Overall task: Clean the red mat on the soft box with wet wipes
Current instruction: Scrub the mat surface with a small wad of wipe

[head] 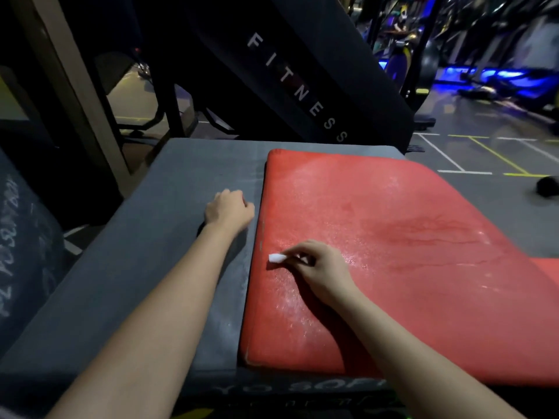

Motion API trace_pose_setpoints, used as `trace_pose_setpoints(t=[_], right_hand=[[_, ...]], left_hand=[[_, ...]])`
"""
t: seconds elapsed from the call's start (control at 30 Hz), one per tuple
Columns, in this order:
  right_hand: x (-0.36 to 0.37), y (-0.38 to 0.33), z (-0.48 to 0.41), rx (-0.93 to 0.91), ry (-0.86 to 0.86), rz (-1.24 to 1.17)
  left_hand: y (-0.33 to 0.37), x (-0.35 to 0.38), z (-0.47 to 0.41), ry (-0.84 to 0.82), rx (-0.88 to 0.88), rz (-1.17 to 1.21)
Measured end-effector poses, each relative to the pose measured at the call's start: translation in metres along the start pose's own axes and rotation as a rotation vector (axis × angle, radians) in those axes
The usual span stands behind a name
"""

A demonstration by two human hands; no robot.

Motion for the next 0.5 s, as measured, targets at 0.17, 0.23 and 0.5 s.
trace_pose_setpoints(t=[0.17,0.23,0.5], right_hand=[[-0.001,0.007,-0.002,0.089,0.009,-0.047],[-0.003,0.011,-0.006,0.142,-0.007,-0.118],[0.006,-0.002,-0.075,-0.089,0.046,0.226]], left_hand=[[0.015,0.035,-0.048,0.089,0.07,0.098],[0.005,0.044,-0.061,0.104,0.041,0.086],[0.016,0.07,-0.077,-0.088,0.121,0.047]])
Point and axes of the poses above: each hand's wrist, its own z-axis away from the middle knuckle, its own x-axis out of the palm, y = z × x, the point moved 9 cm from there along -z, towards the middle knuckle, and after that the axes turned 6 degrees about -y, right-handed, at the moved point
